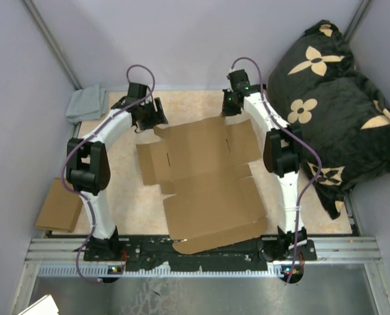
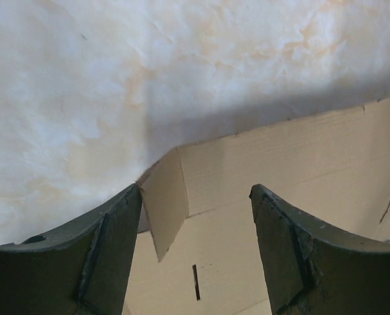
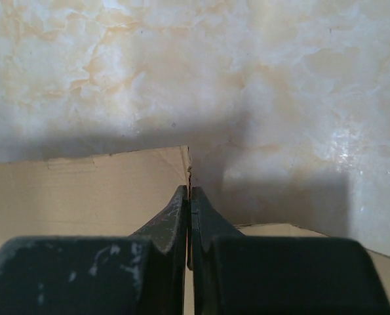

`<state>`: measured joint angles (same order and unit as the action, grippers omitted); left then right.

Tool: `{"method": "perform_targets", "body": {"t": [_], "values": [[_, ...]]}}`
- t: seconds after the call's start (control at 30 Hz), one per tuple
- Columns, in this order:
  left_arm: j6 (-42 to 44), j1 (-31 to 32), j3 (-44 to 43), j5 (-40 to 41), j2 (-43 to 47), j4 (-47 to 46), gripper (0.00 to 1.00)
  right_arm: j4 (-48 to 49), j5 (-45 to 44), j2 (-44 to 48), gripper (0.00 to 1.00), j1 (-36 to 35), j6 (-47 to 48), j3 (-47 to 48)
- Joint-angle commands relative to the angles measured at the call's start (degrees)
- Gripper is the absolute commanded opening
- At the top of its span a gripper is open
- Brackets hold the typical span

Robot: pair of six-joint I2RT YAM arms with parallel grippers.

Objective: Fold the paper box

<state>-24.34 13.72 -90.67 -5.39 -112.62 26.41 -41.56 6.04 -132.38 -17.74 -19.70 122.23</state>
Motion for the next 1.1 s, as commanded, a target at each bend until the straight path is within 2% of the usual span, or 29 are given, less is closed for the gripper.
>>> {"method": "perform_targets", "body": {"t": [0.0,0.13,0.2,0.27,0.33,0.47,0.63,0.83,1.07], "values": [[2.46,-0.88,-3.84,4.97,-1.00,2.42,0.74,3.17,0.28,-2.83,0.00,-0.89,-3.15,1.80],[3.26,-0.81,-3.78,2.68,-3.85,1.40,0.67,1.13,-1.19,-5.28,0.00,-0.87,-2.78,3.68],[3.78,-0.80,-5.97,0.58,-6.07,3.71,0.54,1.00,-1.58,-5.42,0.00,-0.89,-2.67,2.72],[4.14,-0.72,-8.08,0.23,-8.30,7.52,0.50,1.86,-2.02,-5.08,0.00,-0.85,-2.46,0.77],[4.41,-0.71,-7.65,1.53,-8.43,9.68,0.51,2.29,-2.67,-4.58,0.00,-0.89,-2.44,-1.03],[5.18,-0.80,-2.57,4.66,-4.93,8.45,0.66,2.93,-3.40,-3.35,0.00,-0.85,-2.76,-3.84],[5.11,-0.80,0.52,4.79,-1.55,7.16,0.70,3.06,-5.59,-1.08,0.00,-0.87,-3.28,-6.93],[4.49,-0.80,1.59,3.94,-1.84,5.95,0.71,4.24,-6.44,1.74,0.00,-0.87,-3.41,-10.25],[5.64,-0.80,-0.79,1.61,-5.08,3.86,0.57,4.23,-5.72,3.44,0.00,-0.89,-3.58,-12.02]]}}
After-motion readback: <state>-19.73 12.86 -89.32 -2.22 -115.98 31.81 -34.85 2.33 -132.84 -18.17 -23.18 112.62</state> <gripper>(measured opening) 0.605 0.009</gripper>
